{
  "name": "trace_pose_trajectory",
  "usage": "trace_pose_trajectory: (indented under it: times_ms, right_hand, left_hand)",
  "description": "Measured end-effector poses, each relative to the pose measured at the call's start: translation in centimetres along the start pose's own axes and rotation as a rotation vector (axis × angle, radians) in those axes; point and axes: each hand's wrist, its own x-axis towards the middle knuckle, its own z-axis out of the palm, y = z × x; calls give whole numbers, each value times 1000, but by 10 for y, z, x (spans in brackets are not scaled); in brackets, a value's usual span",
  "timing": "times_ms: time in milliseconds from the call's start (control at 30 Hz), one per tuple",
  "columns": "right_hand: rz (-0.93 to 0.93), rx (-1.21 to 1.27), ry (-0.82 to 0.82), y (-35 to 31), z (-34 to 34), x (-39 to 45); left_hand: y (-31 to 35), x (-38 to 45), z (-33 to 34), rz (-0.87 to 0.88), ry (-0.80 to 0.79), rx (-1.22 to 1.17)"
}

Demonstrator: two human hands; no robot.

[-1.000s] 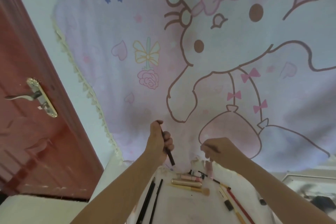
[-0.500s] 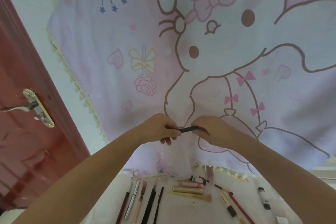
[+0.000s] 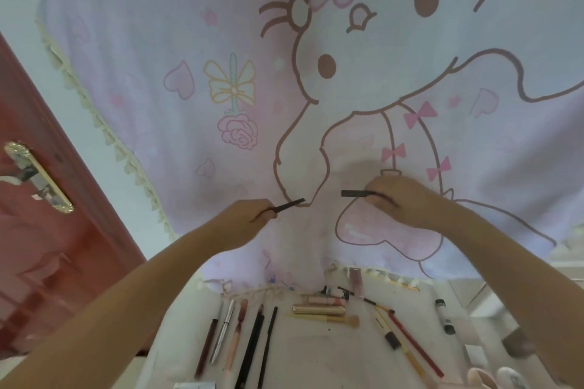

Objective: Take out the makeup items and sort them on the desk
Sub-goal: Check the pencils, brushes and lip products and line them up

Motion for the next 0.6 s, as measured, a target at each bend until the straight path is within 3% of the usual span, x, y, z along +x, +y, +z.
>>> trace_pose_trajectory:
  times_ms: [167, 433, 600]
  right_hand:
    - [-12, 35, -70, -20, 16, 14]
    - [-44, 96, -154, -24, 40, 24]
    - [-65, 103, -301, -32, 83, 34]
  left_hand:
    - [13, -1, 10, 72, 22, -66]
    - [-2, -12, 25, -13, -29, -148]
    - [-24, -20, 59, -124, -209, -163]
